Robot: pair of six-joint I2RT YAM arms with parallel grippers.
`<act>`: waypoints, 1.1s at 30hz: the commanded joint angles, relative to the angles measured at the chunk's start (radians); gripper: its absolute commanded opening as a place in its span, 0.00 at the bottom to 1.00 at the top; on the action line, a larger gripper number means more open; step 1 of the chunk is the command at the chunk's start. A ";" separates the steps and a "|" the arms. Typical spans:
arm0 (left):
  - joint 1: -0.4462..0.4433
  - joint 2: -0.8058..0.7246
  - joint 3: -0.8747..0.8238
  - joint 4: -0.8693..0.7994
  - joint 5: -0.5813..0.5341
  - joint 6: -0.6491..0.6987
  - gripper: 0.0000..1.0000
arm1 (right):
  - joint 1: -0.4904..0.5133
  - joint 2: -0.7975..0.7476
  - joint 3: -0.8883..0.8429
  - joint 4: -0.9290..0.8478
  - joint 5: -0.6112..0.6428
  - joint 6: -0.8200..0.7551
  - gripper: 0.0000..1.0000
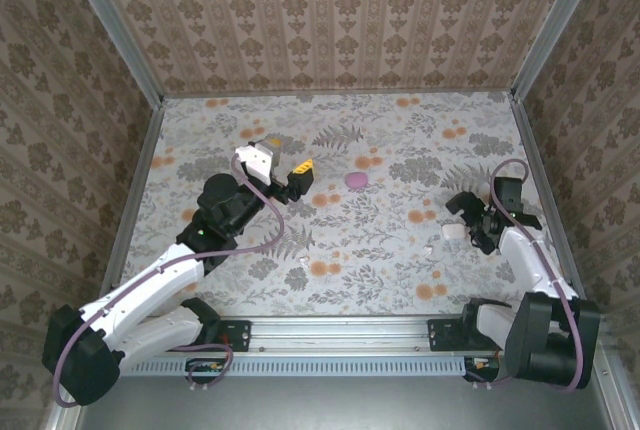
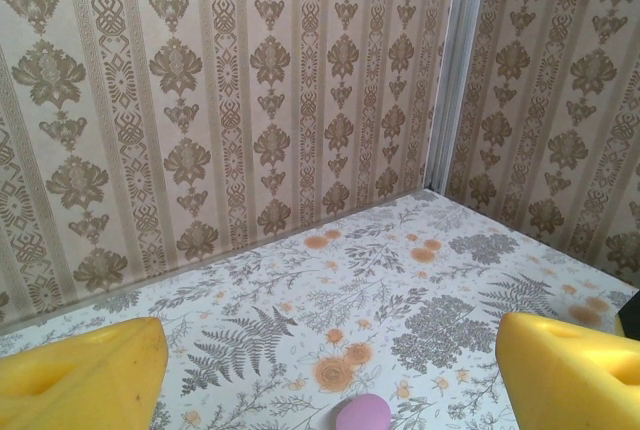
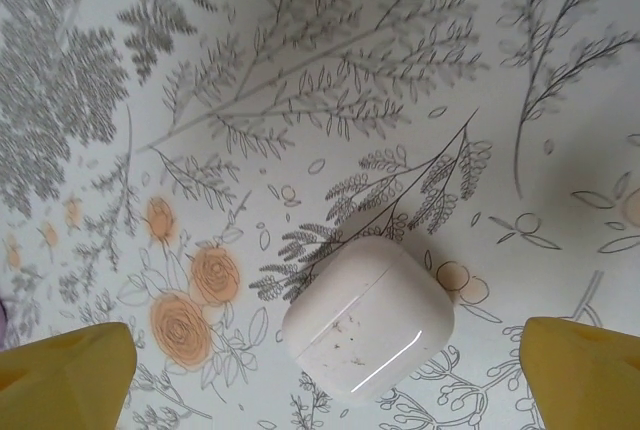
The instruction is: Insert wireless bluetooth earbuds into charging case
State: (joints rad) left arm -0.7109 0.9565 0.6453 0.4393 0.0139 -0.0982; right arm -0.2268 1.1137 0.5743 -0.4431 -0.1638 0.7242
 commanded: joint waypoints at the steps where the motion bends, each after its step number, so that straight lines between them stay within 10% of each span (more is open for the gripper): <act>1: 0.010 -0.005 0.006 0.003 0.002 -0.020 0.86 | -0.005 0.062 0.003 0.034 -0.093 -0.064 0.92; 33: 0.010 0.019 0.012 0.013 0.010 -0.034 0.86 | 0.107 0.153 -0.031 0.083 -0.195 0.008 0.77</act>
State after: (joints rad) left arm -0.7105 0.9745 0.6453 0.4400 0.0147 -0.1135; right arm -0.1509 1.2949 0.5674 -0.3882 -0.3389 0.6613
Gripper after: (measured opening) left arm 0.864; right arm 0.767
